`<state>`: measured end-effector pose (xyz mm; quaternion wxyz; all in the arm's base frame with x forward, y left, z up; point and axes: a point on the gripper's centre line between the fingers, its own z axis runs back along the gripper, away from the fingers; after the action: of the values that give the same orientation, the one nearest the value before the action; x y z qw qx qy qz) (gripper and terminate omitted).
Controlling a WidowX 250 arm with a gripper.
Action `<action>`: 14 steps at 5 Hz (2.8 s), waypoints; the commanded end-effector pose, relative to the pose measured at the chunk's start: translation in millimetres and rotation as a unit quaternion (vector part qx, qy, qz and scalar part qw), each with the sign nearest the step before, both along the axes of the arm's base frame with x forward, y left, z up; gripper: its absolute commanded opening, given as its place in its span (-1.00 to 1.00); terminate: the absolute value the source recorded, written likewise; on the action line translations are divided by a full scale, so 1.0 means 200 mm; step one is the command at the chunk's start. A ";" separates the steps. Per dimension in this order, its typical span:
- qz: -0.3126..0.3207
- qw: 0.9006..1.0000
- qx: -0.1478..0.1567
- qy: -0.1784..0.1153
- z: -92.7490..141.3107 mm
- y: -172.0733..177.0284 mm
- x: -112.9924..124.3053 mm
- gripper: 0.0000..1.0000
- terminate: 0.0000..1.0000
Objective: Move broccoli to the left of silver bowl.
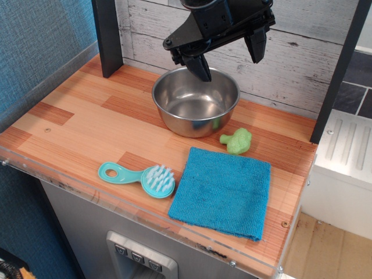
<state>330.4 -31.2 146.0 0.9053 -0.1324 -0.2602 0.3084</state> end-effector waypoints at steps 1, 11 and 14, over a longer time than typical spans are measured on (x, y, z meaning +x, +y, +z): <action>0.000 1.000 0.000 0.000 0.00 0.00 0.00 1.00 -1.00; -0.013 0.994 0.054 0.090 -0.58 -0.19 0.18 -1.00 -1.00; -0.032 0.998 0.034 0.034 -0.26 -0.28 0.22 -1.00 -1.00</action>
<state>369.7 -83.6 71.5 0.9327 -0.0836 -0.2064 0.2836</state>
